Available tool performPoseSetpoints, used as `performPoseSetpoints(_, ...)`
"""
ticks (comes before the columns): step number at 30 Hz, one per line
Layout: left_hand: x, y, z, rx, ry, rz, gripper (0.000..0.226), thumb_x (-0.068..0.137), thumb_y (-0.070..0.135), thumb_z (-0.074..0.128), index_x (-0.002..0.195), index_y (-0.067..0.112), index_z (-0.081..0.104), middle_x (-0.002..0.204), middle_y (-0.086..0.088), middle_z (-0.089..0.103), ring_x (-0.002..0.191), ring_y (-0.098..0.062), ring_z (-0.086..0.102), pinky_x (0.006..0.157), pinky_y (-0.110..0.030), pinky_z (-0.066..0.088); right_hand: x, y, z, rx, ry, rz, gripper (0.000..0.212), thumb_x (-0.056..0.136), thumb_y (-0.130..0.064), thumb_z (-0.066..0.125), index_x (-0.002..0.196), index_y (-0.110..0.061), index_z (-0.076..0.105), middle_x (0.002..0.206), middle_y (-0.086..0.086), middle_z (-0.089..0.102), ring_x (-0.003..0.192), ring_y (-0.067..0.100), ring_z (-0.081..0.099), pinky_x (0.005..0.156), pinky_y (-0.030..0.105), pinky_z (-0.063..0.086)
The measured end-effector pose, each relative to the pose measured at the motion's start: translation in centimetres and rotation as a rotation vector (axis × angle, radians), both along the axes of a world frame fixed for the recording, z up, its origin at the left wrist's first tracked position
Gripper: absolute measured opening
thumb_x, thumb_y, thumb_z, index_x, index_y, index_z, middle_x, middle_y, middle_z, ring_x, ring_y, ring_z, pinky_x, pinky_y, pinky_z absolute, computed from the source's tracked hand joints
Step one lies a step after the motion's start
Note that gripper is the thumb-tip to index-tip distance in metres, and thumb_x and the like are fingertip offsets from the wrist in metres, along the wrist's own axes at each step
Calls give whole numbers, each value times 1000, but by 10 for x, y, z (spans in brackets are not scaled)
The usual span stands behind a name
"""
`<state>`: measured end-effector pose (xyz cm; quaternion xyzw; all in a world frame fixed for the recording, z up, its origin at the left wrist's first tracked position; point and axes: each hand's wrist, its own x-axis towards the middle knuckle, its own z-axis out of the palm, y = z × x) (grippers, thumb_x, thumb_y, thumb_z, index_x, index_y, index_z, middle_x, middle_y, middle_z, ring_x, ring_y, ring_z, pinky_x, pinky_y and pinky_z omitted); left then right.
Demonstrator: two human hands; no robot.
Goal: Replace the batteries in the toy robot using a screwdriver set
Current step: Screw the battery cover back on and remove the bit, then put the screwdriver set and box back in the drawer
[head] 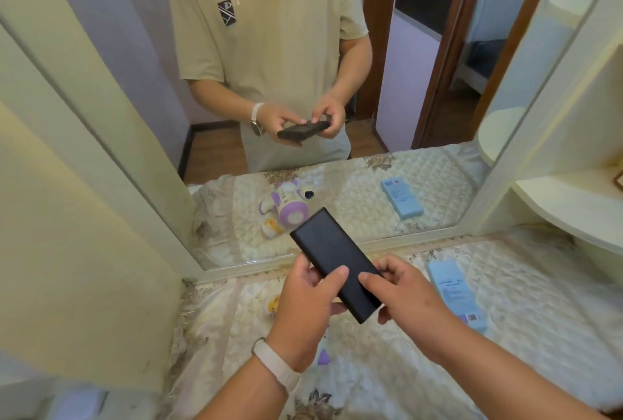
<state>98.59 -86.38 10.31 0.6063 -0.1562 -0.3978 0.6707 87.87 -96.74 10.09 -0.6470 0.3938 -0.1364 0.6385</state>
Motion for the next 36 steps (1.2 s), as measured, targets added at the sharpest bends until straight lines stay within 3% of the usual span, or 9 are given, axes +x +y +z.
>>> performPoseSetpoints(5,-17,-30,-13,9,45,14,26,97,2,57,119,13,65,102,-11,77,91,-29,74,67,-37,61,-22,-16,-18,-25,73,0,29,89,-29,66,86,-3,51,69,6,60,56,11,60,52,29,45)
performPoseSetpoints(10,-42,-69,-33,85,99,3,28,96,1,58,121,12,65,99,-9,78,84,-21,75,67,-33,61,-54,-48,-42,34,123,-41,22,89,-30,66,78,-15,55,63,-2,60,56,11,63,54,29,46)
performPoseSetpoints(14,-60,-99,-46,157,114,29,31,95,1,60,124,10,64,95,-6,78,83,-17,74,73,-34,63,-86,-87,-68,78,184,-101,15,92,-27,60,86,-13,61,74,4,65,60,12,62,55,27,47)
performPoseSetpoints(20,-77,-133,-57,232,131,65,33,95,3,60,126,14,63,90,-2,77,80,-13,74,66,-30,61,-139,-149,-151,-45,501,-78,13,92,-30,55,96,-17,53,93,5,62,69,16,57,55,27,39)
performPoseSetpoints(23,-87,-143,-63,249,127,102,34,95,1,59,125,17,63,85,1,77,79,-12,74,66,-29,62,-149,-165,-188,-150,608,-39,32,90,-33,58,114,-13,50,106,3,54,83,17,56,60,28,44)
performPoseSetpoints(25,-92,-146,-66,278,127,147,36,95,1,60,127,17,62,83,0,77,78,-12,74,68,-31,62,-149,-171,-202,-234,657,-5,40,87,-40,60,116,-15,48,112,3,49,93,19,54,70,35,51)
performPoseSetpoints(30,-103,-145,-69,332,120,232,36,95,1,60,128,14,62,82,-2,76,77,-13,73,66,-31,61,-139,-179,-215,-321,711,99,72,71,-65,66,121,-19,42,111,3,46,102,24,51,71,35,49)
performPoseSetpoints(33,-109,-146,-70,355,118,275,34,95,2,60,127,14,63,81,-1,75,77,-14,73,61,-29,59,-138,-182,-216,-389,707,215,87,67,-64,71,131,-18,35,118,6,45,109,27,49,75,37,48)
performPoseSetpoints(36,-116,-147,-72,354,132,332,33,95,3,60,125,15,64,82,-1,75,75,-13,73,60,-29,58,-139,-186,-219,-347,650,251,87,67,-55,76,134,-19,34,118,5,46,108,26,51,79,38,51)
